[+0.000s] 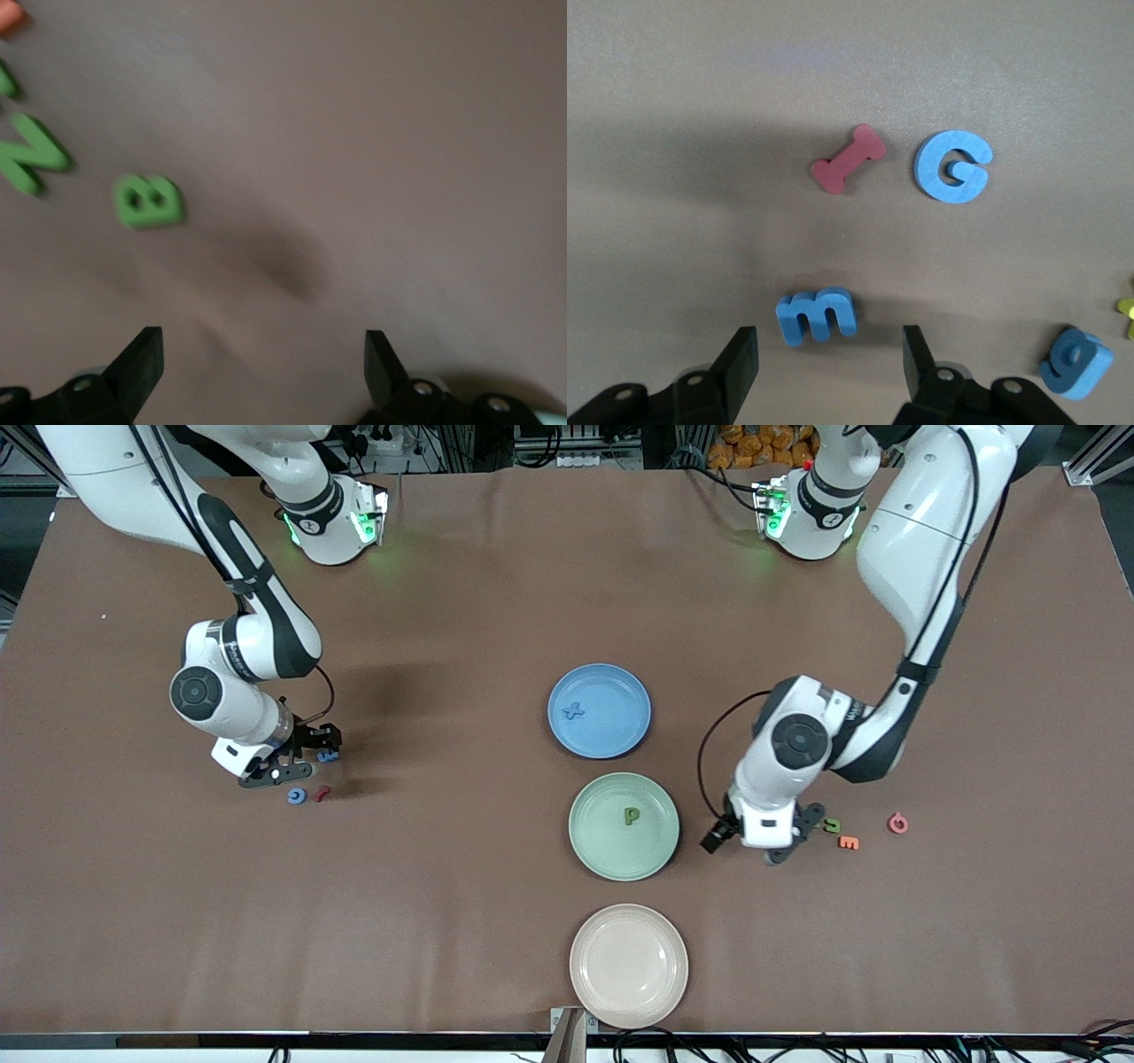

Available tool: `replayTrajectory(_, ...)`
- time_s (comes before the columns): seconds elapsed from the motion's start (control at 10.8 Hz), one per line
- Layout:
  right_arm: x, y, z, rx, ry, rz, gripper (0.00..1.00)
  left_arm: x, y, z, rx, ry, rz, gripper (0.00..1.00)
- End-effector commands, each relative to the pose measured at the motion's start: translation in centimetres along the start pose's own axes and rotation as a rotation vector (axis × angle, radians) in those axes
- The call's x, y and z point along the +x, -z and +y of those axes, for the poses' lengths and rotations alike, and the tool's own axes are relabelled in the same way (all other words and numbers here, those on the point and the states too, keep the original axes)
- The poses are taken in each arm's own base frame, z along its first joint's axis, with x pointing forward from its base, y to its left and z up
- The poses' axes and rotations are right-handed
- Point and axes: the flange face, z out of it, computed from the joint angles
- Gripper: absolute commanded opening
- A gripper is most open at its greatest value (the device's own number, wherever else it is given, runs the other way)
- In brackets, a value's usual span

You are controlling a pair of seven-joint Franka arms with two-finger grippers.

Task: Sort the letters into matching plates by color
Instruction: 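Grasp the blue m with the right gripper while the left gripper drops p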

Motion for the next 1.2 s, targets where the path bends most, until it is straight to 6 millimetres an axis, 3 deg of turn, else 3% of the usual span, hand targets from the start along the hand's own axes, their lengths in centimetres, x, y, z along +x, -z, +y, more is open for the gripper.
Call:
replayTrajectory(0.0,-0.4,-0.9,-0.3,-0.01,0.031,0.014,0.72,3.2,-1.4,-2.9,0.122,0.049,0.005,1.0)
replayTrajectory(0.55,-1.1,-3.1,-1.1,0.0,0.036,0.037,0.63,4.3,-3.9,-4.1,0.145,0.096,-0.005,1.0)
replayTrajectory(0.65,-1.1,-3.1,-1.2,-0.001,0.041,0.037,0.46,4.7,-4.0,-4.3,0.142,0.095,-0.005,1.0)
replayTrajectory(0.74,-1.0,-3.0,-1.2,-0.001,0.044,0.039,0.11,5.2,-4.2,-4.5,0.13,0.101,-0.004,1.0)
replayTrajectory(0.83,-0.8,-2.4,-1.2,-0.003,0.037,0.038,0.0,5.5,-4.2,-4.4,0.112,0.105,0.001,1.0)
replayTrajectory(1.02,0.3,1.2,-3.2,-0.016,0.013,0.035,0.0,5.9,-4.4,-4.5,0.094,0.112,0.003,1.0)
replayTrajectory(1.11,1.1,3.6,-5.4,-0.031,-0.031,-0.006,0.0,5.9,-4.4,-4.5,0.093,0.111,0.003,1.0)
